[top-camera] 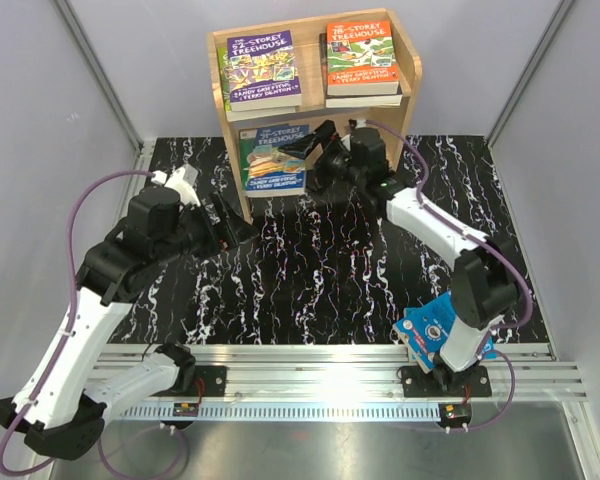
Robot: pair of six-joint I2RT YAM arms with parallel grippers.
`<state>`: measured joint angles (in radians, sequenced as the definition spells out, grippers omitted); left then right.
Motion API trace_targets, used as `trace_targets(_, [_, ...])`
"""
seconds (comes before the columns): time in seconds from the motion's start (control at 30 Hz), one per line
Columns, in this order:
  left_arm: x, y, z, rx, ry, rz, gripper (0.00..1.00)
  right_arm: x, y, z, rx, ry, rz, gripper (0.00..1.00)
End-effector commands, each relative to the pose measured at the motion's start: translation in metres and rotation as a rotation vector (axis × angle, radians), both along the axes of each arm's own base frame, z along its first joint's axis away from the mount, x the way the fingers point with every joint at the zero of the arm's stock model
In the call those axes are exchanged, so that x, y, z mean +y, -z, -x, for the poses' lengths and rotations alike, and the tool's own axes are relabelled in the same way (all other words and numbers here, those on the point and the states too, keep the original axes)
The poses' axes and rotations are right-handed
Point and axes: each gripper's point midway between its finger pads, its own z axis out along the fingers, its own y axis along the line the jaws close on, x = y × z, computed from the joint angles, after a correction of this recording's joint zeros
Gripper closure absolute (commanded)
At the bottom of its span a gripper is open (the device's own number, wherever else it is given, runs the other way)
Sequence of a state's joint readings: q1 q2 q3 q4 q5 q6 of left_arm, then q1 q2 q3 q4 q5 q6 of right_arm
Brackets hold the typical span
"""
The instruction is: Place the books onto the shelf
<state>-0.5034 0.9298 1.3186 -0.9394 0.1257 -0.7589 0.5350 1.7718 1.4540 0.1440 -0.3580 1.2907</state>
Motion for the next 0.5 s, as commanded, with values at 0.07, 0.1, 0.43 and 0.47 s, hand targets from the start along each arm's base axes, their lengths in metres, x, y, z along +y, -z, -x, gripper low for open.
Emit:
trace_targets(0.07, [-0.012,-0.006,-0.006,-0.029,0.023,0.058,0.18,-0.06,-0.039,0.02,-0.052,0.081,0.15,0.0])
trace_targets(0.1, [-0.013,-0.006,-0.007,-0.03,0.021,0.062,0.18,-0.064,-0.038,0.022,-0.047,0.088,0.172,0.0])
trace_targets(0.43, [-0.017,-0.005,-0.015,-0.025,0.001,0.081,0.19,-0.055,-0.016,0.013,-0.014,0.026,0.223,0.56])
trace_targets(0.47, [-0.016,-0.006,-0.015,-0.025,-0.002,0.082,0.19,-0.053,-0.016,0.012,-0.01,0.02,0.219,0.67])
